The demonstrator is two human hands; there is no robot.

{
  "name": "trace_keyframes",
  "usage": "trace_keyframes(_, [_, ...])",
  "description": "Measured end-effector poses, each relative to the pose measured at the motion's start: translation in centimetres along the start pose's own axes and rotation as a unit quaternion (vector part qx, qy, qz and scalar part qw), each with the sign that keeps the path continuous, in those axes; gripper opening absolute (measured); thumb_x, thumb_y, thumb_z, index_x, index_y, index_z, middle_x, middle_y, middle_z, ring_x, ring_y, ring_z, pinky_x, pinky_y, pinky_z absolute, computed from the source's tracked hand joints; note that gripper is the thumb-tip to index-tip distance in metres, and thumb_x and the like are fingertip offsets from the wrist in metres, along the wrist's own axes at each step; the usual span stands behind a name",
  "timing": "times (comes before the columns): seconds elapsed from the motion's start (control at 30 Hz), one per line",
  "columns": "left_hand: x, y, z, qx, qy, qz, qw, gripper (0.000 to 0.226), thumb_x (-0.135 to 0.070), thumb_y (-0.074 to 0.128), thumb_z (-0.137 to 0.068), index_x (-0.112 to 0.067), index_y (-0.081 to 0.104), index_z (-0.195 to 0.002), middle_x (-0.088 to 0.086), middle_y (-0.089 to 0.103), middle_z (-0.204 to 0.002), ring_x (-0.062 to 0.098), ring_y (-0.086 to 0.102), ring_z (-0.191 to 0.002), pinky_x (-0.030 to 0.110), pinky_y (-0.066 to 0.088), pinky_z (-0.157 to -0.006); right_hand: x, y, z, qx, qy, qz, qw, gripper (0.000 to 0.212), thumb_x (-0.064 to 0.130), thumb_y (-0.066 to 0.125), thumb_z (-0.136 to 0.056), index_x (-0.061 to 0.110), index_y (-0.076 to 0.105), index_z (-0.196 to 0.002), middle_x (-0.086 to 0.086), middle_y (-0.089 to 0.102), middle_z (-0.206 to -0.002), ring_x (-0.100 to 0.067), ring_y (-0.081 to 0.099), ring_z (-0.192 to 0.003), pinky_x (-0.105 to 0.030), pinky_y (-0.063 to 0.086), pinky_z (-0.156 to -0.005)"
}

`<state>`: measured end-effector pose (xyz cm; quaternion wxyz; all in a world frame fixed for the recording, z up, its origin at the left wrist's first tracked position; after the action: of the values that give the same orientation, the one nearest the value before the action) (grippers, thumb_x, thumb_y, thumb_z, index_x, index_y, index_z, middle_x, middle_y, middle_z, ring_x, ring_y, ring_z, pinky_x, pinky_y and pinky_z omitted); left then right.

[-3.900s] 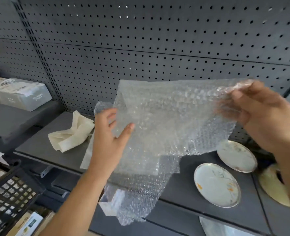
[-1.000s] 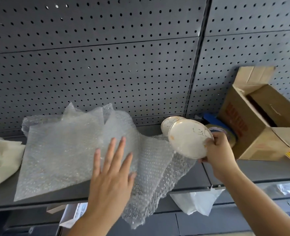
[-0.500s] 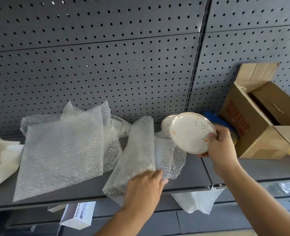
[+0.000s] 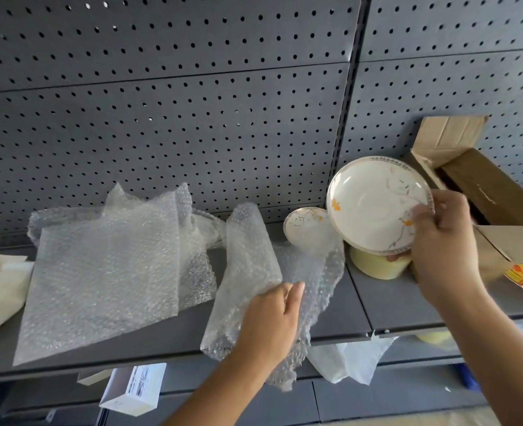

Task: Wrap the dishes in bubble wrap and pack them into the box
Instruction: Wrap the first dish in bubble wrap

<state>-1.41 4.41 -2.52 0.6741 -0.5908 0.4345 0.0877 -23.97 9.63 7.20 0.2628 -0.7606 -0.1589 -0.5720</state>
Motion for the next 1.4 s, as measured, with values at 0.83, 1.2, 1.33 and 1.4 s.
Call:
trace_keyframes(0.83, [-3.2, -6.5, -3.3, -0.106, -0.062, 0.158, 0.980, 0.008, -0.032, 0.062, -0.100, -0.029, 0.069, -0.097, -0.009, 0.072, -0.084, -0.001, 0.065, -0.067, 0.016, 0.053, -0.059, -1.1, -0.4, 1.9, 0.050, 0.094, -0.022, 0.994, 0.014, 0.017, 0.046, -0.106, 0.019, 0.049, -0.119, 0.002, 0.053, -0.116, -0.025, 0.063, -0.093, -0.034, 0.057, -0.044])
trace_keyframes(1.2, [-1.1, -23.5, -4.2, -0.237, -0.133, 0.375, 0.887, 0.015, -0.046, 0.076, -0.083, -0.036, 0.077, -0.095, -0.009, 0.069, -0.095, -0.004, 0.057, -0.043, 0.018, 0.041, -0.046, -0.2, 4.0, 5.5, 0.182, 0.123, -0.040, 0.975, 0.013, 0.012, 0.043, -0.107, 0.016, 0.049, -0.118, -0.002, 0.055, -0.110, -0.024, 0.066, -0.079, -0.031, 0.054, -0.044])
trace_keyframes(1.33, [4.8, -27.5, -4.3, -0.217, -0.138, 0.386, 0.886, 0.019, -0.042, 0.067, -0.094, -0.031, 0.077, -0.106, -0.014, 0.069, -0.088, -0.004, 0.065, -0.061, 0.015, 0.049, -0.059, -2.8, 7.7, 7.7, 0.253, 0.160, -0.006, 0.954, 0.017, 0.011, 0.039, -0.106, 0.018, 0.045, -0.120, 0.003, 0.054, -0.111, -0.021, 0.062, -0.090, -0.029, 0.055, -0.045])
trace_keyframes(1.4, [8.2, -28.6, -3.7, -0.232, -0.170, 0.389, 0.875, 0.027, -0.042, 0.064, -0.096, -0.026, 0.074, -0.116, -0.015, 0.071, -0.083, -0.004, 0.066, -0.064, 0.014, 0.052, -0.058, -4.0, 8.8, 8.2, 0.273, 0.171, 0.011, 0.947, 0.015, 0.012, 0.037, -0.107, 0.017, 0.044, -0.119, 0.001, 0.053, -0.112, -0.023, 0.062, -0.091, -0.027, 0.054, -0.044])
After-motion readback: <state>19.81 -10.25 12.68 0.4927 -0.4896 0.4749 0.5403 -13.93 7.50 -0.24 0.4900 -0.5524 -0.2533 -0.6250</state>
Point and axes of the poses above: each hand's wrist, its own z-axis away from the middle knuckle, its own y-axis out of the palm, x = y × z, the point moved 1 cm from there along -z, towards the middle knuckle
